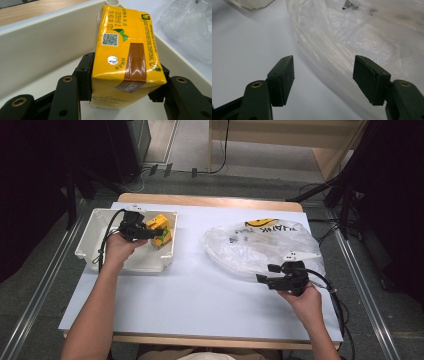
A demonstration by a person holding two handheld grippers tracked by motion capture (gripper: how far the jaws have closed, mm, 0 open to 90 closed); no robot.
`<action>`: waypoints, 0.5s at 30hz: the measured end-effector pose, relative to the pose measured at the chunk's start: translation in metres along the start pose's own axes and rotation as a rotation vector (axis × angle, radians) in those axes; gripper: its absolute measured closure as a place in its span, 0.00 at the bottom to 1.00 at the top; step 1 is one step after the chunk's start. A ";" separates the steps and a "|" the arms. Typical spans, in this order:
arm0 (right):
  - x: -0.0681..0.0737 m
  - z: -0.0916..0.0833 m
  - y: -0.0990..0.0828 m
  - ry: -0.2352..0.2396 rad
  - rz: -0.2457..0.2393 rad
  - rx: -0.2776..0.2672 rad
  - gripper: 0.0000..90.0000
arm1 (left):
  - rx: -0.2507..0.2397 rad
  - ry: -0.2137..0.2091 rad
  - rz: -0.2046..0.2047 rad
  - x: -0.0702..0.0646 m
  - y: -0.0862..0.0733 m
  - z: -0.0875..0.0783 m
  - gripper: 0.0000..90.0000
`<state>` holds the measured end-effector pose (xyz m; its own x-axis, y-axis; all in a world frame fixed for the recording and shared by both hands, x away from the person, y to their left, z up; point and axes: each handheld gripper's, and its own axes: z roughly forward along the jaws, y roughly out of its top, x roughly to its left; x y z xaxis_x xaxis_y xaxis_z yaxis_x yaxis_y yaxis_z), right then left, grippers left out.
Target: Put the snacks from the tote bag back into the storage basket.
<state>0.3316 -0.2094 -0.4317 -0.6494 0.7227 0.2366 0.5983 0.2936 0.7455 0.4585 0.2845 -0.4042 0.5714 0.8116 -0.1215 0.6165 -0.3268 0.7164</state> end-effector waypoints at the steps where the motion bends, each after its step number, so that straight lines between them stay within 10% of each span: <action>1: 0.000 0.000 0.000 0.000 -0.001 0.000 0.38 | 0.000 0.002 -0.003 0.000 0.000 0.000 0.55; 15: 0.000 0.002 0.000 0.006 0.000 0.005 0.38 | -0.011 0.006 -0.011 -0.003 0.001 -0.004 0.42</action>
<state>0.3330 -0.2084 -0.4329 -0.6524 0.7188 0.2403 0.6006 0.2969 0.7424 0.4553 0.2836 -0.4009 0.5613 0.8180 -0.1259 0.6168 -0.3120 0.7226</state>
